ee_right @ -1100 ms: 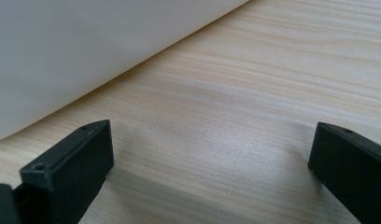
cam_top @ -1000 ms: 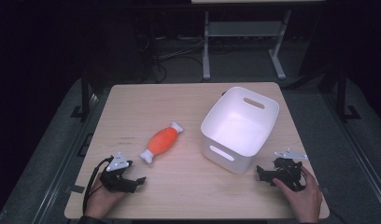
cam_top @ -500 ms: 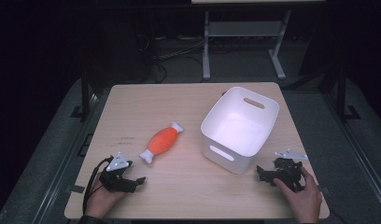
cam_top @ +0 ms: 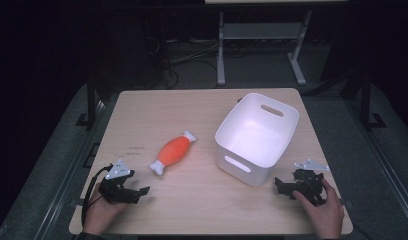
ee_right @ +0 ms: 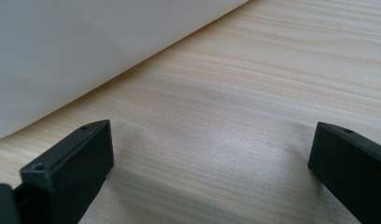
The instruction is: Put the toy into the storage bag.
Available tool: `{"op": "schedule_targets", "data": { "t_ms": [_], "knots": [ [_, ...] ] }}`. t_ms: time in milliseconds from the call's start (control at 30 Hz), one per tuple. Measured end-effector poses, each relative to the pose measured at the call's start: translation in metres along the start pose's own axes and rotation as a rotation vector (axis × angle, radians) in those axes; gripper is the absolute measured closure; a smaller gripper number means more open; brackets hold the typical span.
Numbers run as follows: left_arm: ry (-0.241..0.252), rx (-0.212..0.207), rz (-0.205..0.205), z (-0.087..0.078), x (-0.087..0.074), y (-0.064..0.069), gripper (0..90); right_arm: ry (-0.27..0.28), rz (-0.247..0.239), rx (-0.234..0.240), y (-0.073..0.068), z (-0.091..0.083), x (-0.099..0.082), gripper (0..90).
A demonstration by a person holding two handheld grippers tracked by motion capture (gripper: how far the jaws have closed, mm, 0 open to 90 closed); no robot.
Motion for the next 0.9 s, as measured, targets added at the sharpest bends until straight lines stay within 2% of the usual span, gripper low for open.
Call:
{"op": "schedule_targets", "data": {
  "t_ms": [233, 333, 433, 900],
  "knots": [
    [0.001, 0.001, -0.011, -0.005, 0.008, -0.004, 13.2, 0.0, 0.0, 0.0, 0.0, 0.0, 0.0, 0.0],
    [-0.009, -0.001, -0.038, -0.006, 0.012, -0.007, 13.2, 0.0, 0.0, 0.0, 0.0, 0.0, 0.0, 0.0],
    [-0.019, -0.005, -0.044, -0.006, 0.014, -0.008, 13.2, 0.0, 0.0, 0.0, 0.0, 0.0, 0.0, 0.0],
    [-0.047, -0.015, -0.044, 0.003, 0.038, -0.014, 13.3, 0.0, 0.0, 0.0, 0.0, 0.0, 0.0, 0.0]
  ]
}}
Point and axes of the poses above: each handheld gripper's, and its own axes: z roughly forward along the jaws, x roughly out of its top, y roughly to its right, the point moved 4 cm from there along z, roughly forward along the jaws, and after that the axes turned 14 degrees about y, right-handed, at the moved point
